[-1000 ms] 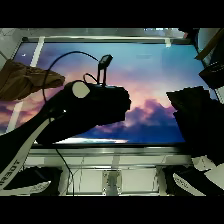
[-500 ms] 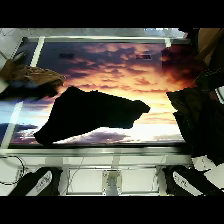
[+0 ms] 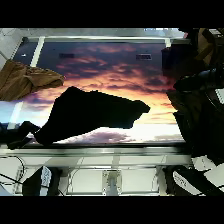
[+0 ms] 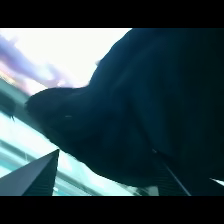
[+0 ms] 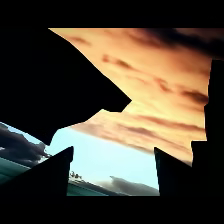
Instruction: Fold the clothes and pants, and hang the long-sleeved shirts on hangers.
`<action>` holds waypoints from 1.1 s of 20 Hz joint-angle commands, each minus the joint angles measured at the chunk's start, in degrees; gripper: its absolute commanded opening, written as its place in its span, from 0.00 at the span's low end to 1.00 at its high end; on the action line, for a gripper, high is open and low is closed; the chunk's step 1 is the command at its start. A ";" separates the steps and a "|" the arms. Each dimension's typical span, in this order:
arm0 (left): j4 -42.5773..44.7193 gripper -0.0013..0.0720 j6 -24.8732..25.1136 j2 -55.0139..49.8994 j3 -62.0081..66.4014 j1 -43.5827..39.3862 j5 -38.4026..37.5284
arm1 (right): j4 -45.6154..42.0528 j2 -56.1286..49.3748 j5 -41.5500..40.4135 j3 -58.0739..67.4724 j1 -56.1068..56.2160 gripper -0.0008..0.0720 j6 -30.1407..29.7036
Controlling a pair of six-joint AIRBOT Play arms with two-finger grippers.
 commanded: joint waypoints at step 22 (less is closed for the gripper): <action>-16.83 0.04 16.94 -18.91 7.26 4.33 7.48 | 0.50 -1.11 -7.43 -8.85 -0.04 0.77 5.11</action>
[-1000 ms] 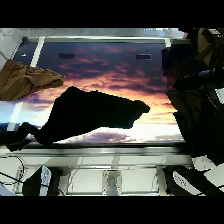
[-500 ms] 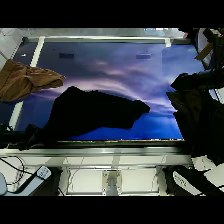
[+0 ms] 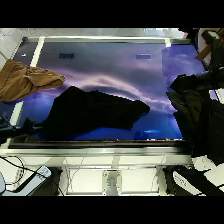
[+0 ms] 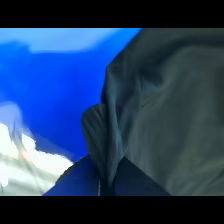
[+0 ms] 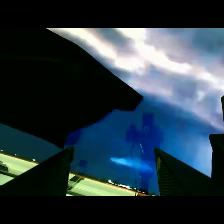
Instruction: Fold the clothes and pants, and hang the long-sleeved shirts on hangers.
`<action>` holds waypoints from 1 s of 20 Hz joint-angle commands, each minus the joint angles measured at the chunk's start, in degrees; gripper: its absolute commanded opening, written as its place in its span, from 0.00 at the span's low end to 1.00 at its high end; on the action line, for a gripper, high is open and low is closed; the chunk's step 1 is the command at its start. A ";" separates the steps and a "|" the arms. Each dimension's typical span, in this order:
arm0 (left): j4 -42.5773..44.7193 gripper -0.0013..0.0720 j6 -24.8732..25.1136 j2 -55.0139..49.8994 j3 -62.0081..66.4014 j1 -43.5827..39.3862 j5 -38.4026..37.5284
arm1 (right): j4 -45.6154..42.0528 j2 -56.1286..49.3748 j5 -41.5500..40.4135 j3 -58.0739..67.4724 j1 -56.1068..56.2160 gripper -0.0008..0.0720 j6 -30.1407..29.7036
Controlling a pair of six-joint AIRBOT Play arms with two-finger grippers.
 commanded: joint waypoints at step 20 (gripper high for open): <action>-1.11 0.04 -0.52 2.40 11.43 0.04 -1.73 | 31.69 -30.14 -22.29 -23.61 10.67 0.77 -17.33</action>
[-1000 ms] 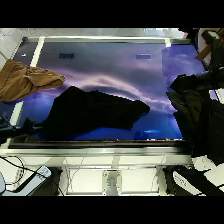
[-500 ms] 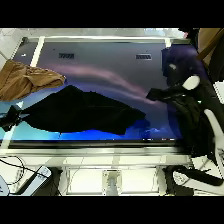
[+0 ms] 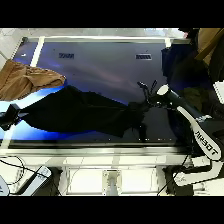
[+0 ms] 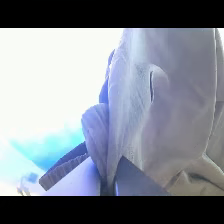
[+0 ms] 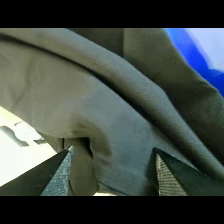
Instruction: Fold the clothes and pants, and hang the long-sleeved shirts on hangers.
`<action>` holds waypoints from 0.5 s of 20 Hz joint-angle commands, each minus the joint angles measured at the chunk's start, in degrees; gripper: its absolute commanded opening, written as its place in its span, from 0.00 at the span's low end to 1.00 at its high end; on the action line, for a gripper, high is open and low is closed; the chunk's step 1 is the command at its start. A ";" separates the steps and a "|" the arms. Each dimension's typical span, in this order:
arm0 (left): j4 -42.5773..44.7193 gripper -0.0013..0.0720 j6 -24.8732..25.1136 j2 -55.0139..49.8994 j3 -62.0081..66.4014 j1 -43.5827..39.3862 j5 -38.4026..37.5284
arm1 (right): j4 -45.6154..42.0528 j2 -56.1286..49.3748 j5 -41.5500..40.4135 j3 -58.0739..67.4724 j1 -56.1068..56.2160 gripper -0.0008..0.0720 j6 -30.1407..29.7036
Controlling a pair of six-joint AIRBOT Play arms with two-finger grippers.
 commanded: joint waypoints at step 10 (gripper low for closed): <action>0.00 0.04 0.04 0.02 0.04 0.04 0.04 | -12.00 -0.04 9.64 0.00 0.04 0.07 -3.72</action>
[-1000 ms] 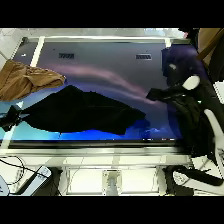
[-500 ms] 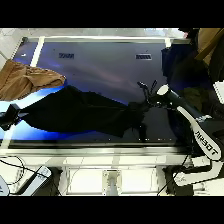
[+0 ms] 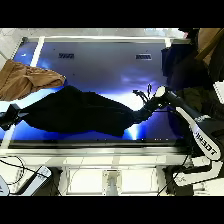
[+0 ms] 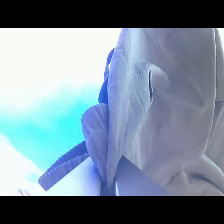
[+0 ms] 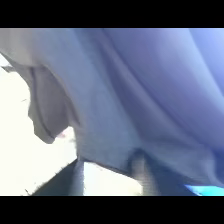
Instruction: Fold the clothes and pants, and hang the long-sleeved shirts on hangers.
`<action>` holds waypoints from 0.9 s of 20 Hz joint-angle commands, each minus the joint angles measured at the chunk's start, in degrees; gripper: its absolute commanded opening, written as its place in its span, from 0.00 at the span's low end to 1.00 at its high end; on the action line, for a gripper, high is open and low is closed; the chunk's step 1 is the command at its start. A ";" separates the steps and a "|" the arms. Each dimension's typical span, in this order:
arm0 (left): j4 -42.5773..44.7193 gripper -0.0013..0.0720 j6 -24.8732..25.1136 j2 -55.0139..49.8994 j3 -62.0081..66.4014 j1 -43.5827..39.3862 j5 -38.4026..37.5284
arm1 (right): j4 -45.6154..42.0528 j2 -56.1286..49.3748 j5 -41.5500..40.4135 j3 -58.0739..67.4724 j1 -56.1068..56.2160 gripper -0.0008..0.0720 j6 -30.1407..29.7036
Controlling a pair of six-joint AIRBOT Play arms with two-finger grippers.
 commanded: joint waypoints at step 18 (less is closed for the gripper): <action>3.13 0.04 -0.20 12.00 54.38 0.07 2.14 | -20.17 37.11 1.77 51.30 -0.28 0.02 11.26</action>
